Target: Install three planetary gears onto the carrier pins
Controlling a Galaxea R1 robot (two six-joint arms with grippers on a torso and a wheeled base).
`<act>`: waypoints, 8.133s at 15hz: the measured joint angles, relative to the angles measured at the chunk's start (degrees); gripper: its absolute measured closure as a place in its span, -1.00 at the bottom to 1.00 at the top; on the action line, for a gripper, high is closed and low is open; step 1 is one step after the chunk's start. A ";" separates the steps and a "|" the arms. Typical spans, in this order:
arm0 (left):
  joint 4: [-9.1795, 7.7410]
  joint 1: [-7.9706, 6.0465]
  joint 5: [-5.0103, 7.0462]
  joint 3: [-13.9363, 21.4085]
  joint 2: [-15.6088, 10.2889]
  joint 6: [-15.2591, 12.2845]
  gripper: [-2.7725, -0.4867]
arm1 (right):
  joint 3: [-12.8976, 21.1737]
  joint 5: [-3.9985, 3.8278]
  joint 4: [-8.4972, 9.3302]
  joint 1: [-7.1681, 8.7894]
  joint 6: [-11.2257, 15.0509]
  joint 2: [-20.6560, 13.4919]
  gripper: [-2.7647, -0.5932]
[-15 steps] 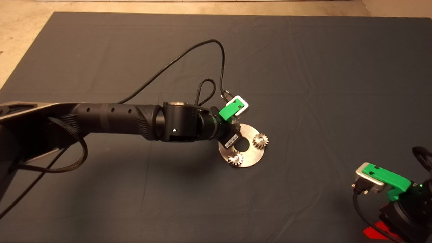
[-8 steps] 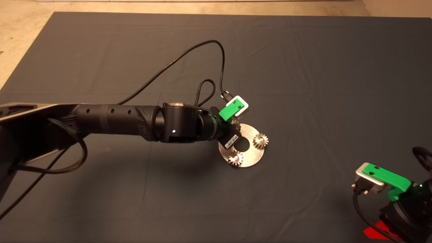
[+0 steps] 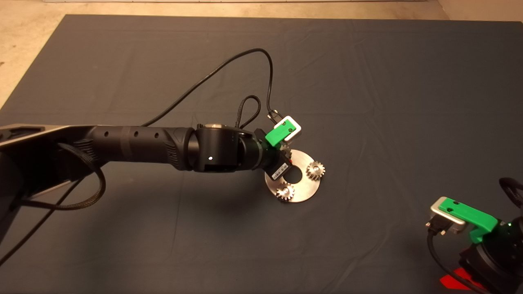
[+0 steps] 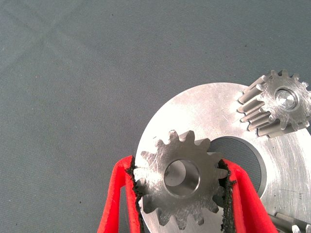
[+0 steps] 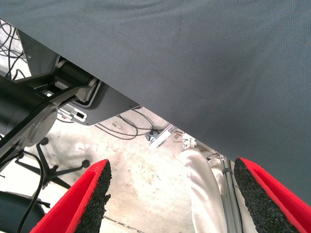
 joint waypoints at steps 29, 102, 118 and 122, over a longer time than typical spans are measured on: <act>-2.30 -3.66 -0.06 -4.95 -0.79 4.73 0.91 | 0.05 -0.01 0.02 -0.30 0.21 1.78 -0.17; 0.59 -0.79 -6.72 -3.75 -0.44 -1.28 0.91 | 0.05 0.00 0.11 -0.27 2.99 7.70 -0.17; 2.95 0.52 -9.51 -3.75 -0.97 -1.33 0.91 | 0.05 -0.01 0.13 -0.29 5.35 11.13 -0.17; 3.54 0.83 -9.67 -3.75 -0.50 -1.35 0.91 | 0.05 -0.01 0.16 -0.29 5.38 11.57 -0.17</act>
